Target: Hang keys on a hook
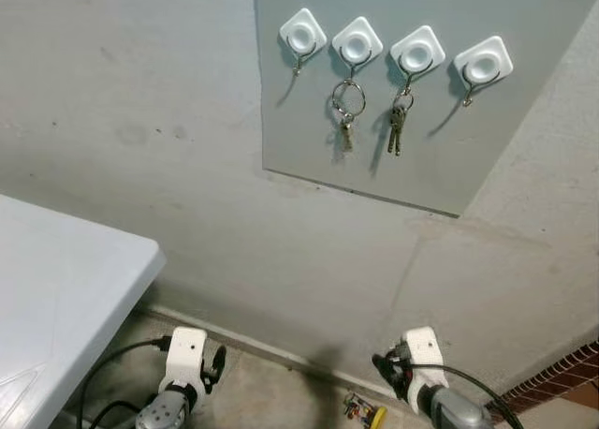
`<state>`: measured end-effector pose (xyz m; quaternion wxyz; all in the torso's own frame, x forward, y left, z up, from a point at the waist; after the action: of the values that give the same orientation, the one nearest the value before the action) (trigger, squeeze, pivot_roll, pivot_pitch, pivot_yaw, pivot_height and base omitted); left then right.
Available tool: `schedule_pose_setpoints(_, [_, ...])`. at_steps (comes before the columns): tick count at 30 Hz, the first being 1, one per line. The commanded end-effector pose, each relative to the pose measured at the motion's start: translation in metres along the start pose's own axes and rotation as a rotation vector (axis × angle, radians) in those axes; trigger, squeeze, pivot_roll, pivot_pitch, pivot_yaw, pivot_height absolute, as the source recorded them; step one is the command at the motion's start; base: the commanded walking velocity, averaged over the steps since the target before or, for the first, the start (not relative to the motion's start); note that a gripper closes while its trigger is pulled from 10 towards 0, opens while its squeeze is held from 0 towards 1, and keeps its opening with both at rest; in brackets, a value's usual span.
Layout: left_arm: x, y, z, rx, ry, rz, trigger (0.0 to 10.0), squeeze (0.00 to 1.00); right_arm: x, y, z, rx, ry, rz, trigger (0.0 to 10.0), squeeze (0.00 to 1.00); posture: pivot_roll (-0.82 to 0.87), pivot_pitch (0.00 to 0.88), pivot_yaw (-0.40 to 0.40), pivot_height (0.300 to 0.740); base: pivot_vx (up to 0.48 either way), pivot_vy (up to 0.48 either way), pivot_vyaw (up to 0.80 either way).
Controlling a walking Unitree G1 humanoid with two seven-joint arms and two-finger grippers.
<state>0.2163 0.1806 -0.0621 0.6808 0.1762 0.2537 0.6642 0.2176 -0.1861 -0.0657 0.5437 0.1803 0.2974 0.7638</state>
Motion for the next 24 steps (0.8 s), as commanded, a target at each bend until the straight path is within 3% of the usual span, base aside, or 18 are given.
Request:
schedule_pose_setpoints(1, [0.001,-0.001,-0.003,0.011,0.015,0.015,10.0,0.00,-0.002,0.004,-0.014,0.058,-0.014,-0.041,10.0,0.00,-0.10,0.006,0.010,0.740,0.000,0.000,0.00])
schedule_pose_setpoints(7, [0.000,0.000,-0.014,0.086,0.043,0.039,10.0,0.00,0.000,0.011,-0.034,0.143,-0.027,-0.079,10.0,0.00,-0.11,0.000,0.019,0.740,0.000,0.000,0.00])
schedule_pose_setpoints(11, [0.001,0.000,-0.015,0.089,0.045,0.041,10.0,0.00,0.000,0.011,-0.034,0.146,-0.024,-0.083,10.0,0.00,-0.11,0.000,0.020,0.740,0.000,0.000,0.00])
schedule_pose_setpoints(16, [-0.003,-0.002,-0.018,0.116,0.078,0.041,10.0,0.00,-0.002,0.018,-0.050,0.206,-0.077,-0.138,10.0,0.00,-0.13,0.000,0.032,0.740,0.000,0.000,0.00])
schedule_pose_setpoints(20, [0.000,0.008,-0.041,0.221,0.093,0.070,10.0,0.00,0.013,0.024,-0.070,0.323,0.106,-0.079,10.0,0.00,-0.13,0.000,0.018,0.740,0.000,0.000,0.00])
schedule_pose_setpoints(24, [-0.003,0.012,-0.050,0.254,0.098,0.066,10.0,0.00,0.023,0.023,-0.072,0.343,0.149,-0.044,10.0,0.00,-0.13,0.000,0.009,0.740,0.000,0.000,0.00])
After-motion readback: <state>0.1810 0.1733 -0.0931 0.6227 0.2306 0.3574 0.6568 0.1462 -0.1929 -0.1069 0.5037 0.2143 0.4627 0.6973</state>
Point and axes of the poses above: a point about 5 cm out from each wrist's last joint towards the gripper, its own y axis pointing back from the gripper into the wrist, its own z axis along the axis of the wrist's last joint, x = y × z, the point moved 1 cm from there along -y, pointing out of the wrist towards the gripper, and after that the axes turned 10 degrees about y, right-handed, at the moved point
